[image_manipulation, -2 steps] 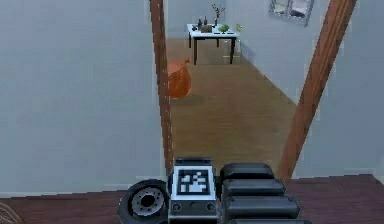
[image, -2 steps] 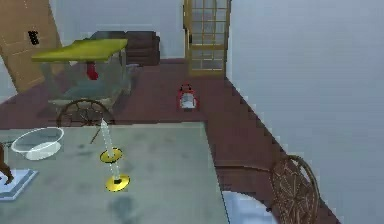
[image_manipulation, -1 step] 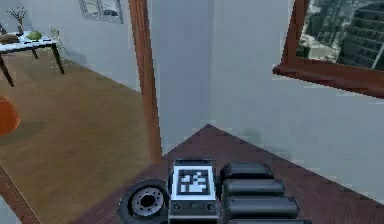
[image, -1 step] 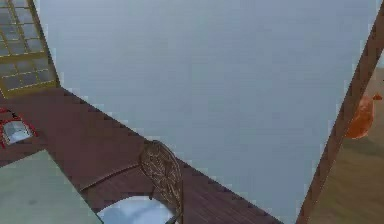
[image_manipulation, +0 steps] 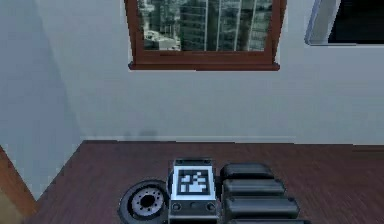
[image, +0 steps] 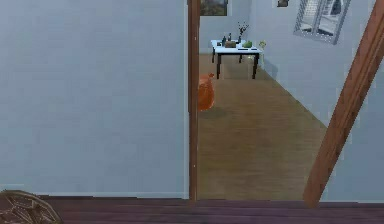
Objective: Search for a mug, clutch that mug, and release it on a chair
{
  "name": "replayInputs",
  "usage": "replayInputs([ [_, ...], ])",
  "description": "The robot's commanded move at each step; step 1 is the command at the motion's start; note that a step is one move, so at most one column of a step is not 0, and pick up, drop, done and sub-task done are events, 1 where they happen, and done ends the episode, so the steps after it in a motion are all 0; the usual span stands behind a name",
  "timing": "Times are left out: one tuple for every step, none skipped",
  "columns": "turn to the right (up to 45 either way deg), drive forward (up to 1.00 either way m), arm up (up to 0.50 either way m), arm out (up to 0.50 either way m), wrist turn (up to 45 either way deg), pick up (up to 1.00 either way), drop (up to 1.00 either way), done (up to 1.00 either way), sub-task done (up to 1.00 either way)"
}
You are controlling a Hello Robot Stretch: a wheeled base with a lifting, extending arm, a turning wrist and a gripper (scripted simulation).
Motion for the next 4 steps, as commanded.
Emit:
replayInputs([
  [0.0, 0.30, 0.00, 0.00, 0.0, 0.00, 0.00, 0.00, 0.00],
  [6.0, 0.00, 0.00, 0.00, 0.0, 0.00, 0.00, 0.00, 0.00],
  [0.0, 0.10, 0.00, 0.00, 0.0, 0.00, 0.00, 0.00, 0.00],
  [45.0, 0.00, 0.00, 0.00, 0.0, 0.00, 0.00, 0.00, 0.00],
])
